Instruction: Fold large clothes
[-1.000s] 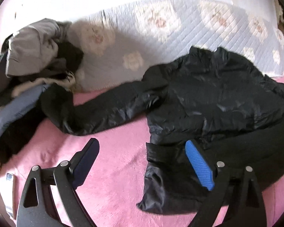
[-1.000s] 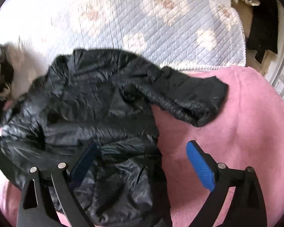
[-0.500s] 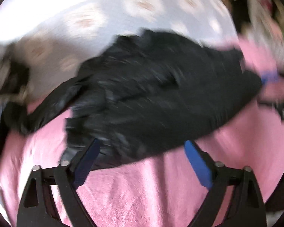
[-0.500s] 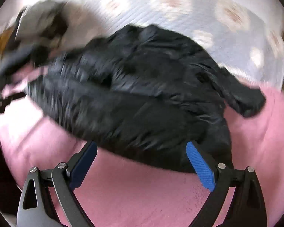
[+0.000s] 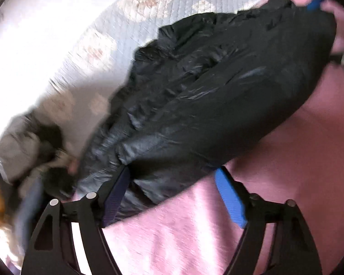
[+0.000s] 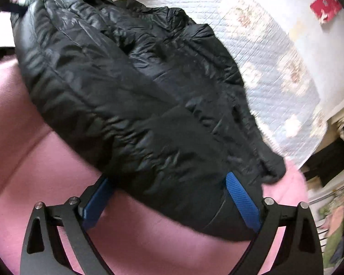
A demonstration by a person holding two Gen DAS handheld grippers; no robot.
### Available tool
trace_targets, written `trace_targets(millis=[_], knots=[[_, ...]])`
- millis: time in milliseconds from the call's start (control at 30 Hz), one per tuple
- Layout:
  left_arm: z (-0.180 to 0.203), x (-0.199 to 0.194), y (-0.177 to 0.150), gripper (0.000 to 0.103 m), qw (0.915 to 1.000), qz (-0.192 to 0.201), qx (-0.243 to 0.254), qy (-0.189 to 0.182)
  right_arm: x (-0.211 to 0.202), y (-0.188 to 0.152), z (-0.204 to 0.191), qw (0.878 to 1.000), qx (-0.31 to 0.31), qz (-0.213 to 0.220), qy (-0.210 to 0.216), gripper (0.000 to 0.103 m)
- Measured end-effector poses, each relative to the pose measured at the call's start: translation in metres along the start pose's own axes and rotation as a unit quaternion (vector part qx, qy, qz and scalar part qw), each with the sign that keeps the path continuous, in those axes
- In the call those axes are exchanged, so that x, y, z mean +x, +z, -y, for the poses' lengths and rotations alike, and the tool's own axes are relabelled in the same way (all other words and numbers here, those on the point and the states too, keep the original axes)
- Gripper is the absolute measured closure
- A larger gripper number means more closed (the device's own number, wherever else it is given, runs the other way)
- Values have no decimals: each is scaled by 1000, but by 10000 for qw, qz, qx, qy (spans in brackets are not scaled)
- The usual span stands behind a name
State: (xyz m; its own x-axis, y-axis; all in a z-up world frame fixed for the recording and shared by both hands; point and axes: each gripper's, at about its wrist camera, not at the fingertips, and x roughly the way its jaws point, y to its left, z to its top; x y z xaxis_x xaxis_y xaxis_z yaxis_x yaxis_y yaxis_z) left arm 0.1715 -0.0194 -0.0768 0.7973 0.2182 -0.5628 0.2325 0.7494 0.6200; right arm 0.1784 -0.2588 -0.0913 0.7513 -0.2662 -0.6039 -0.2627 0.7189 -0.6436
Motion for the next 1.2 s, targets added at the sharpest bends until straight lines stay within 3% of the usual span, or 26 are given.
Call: trace_targets(millis=[33,67,167,233,300,333,433,533,633,733,767,800,833,867,900,933,1000,1200], knots=[[8,4,-2,18,9983,132,263,508,2,0,5,9999,119,-29,12,1],[12,6,-3,18,9960,263,434,733,2,0,8,9997,216,-64,40,1],[4,5,-3,20,9957,474,283,741,2,-6,18,9991,395,-160,-30,9],[-3,8,-3,45,9983,297,140,475,-1,-12,26,9982,527,-272,-64,35],[-8,14,-5,79,9997,110,-36,213,1,-18,32,9970,666,-365,160,52],[-8,11,-5,87,9998,136,-95,104,3,-20,34,9961,730,-396,293,62],[-7,-6,-1,93,9997,123,-198,-81,-6,-20,37,9939,926,-342,487,79],[-18,-24,-6,94,9963,-132,-561,-639,-25,-24,44,9899,1047,-330,892,83],[-28,-35,-23,93,9882,-468,-777,-1235,-44,-35,46,9809,970,-461,1622,83],[-31,-40,-40,90,9838,-549,-850,-1482,-57,-52,47,9636,1058,-493,2405,78],[-31,-39,-42,82,9841,-554,-826,-1469,-58,-56,49,9618,1101,-516,2454,77],[-31,-38,-44,74,9853,-561,-833,-1384,-58,-57,49,9633,1113,-533,2382,71],[-31,-38,-43,70,9867,-527,-875,-1267,-59,-57,49,9663,1095,-539,2265,57],[-34,-39,-41,56,9879,-477,-927,-1145,-60,-56,49,9720,1046,-516,2041,48],[-37,-40,-39,41,9893,-417,-980,-993,-62,-55,51,9795,999,-450,1690,31],[-40,-43,-39,35,9904,-360,-1028,-850,-65,-54,53,9846,982,-386,1397,23],[-50,-48,-38,25,9904,-285,-1183,-649,-71,-54,60,9860,1041,-267,1273,22],[-83,-42,-44,14,9819,-301,-1723,-724,-83,-56,85,9851,1326,-48,1096,18]])
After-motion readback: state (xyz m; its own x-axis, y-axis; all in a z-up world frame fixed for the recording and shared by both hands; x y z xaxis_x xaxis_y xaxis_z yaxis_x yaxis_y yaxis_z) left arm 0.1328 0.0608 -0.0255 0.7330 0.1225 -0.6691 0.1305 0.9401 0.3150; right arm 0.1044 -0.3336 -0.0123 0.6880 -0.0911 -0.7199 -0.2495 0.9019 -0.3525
